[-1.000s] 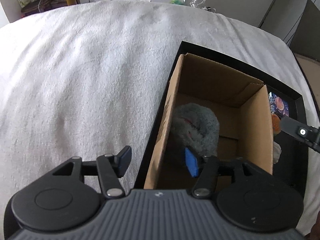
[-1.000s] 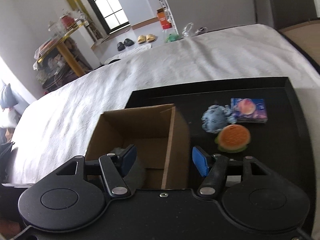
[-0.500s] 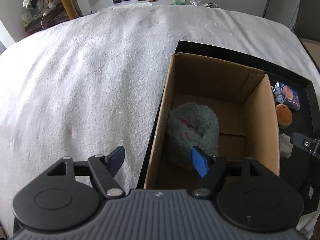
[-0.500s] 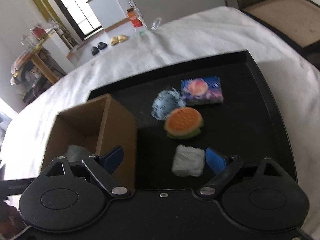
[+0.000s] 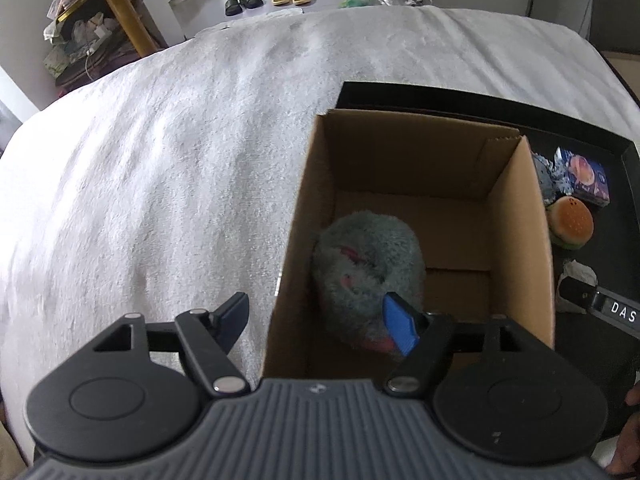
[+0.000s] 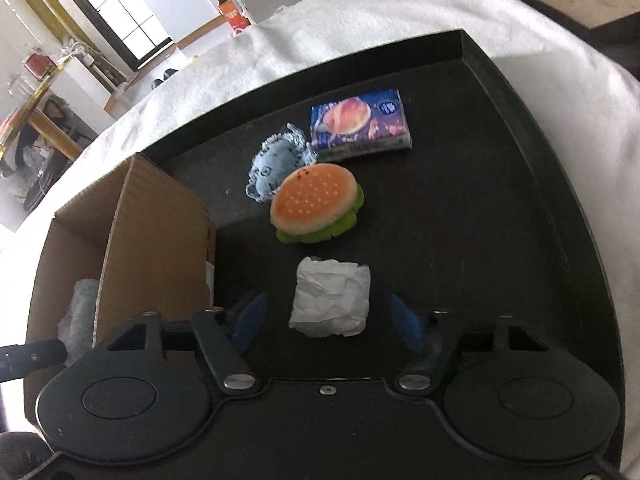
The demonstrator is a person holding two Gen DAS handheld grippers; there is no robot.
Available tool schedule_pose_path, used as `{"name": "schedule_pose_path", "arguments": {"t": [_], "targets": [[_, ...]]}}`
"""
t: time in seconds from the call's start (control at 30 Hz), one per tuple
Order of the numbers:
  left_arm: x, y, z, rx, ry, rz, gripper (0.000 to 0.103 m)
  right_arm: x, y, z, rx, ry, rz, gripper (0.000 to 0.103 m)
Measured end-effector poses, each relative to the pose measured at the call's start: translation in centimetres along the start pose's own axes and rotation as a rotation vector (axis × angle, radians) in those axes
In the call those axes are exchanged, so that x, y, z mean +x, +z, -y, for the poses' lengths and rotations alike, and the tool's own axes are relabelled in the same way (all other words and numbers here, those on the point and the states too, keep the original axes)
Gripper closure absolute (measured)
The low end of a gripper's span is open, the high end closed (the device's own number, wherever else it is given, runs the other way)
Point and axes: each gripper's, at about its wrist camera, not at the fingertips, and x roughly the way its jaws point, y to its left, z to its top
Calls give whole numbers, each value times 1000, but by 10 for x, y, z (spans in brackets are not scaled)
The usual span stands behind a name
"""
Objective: Organize soft objects
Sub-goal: 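Move the right gripper to the white tissue and close on it, then carry the white tissue into the box and release it with the right gripper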
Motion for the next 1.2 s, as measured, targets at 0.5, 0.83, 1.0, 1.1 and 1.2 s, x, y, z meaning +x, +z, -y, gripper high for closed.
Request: {"name": "schedule_pose_path", "arguments": {"t": [0.5, 0.83, 1.0, 1.1, 1.2], "targets": [[-9, 1, 2, 20, -30, 23, 31, -20, 3, 1, 5, 62, 35, 62], [-11, 2, -19, -1, -84, 46, 31, -36, 7, -9, -26, 78, 63, 62], [-10, 1, -31, -28, -110, 64, 32, -46, 13, -19, -48, 86, 93, 62], [-9, 2, -35, -41, -131, 68, 33, -52, 17, -26, -63, 87, 107, 62], [-9, 3, -39, -53, -153, 77, 34, -56, 20, -33, -79, 88, 117, 62]]}}
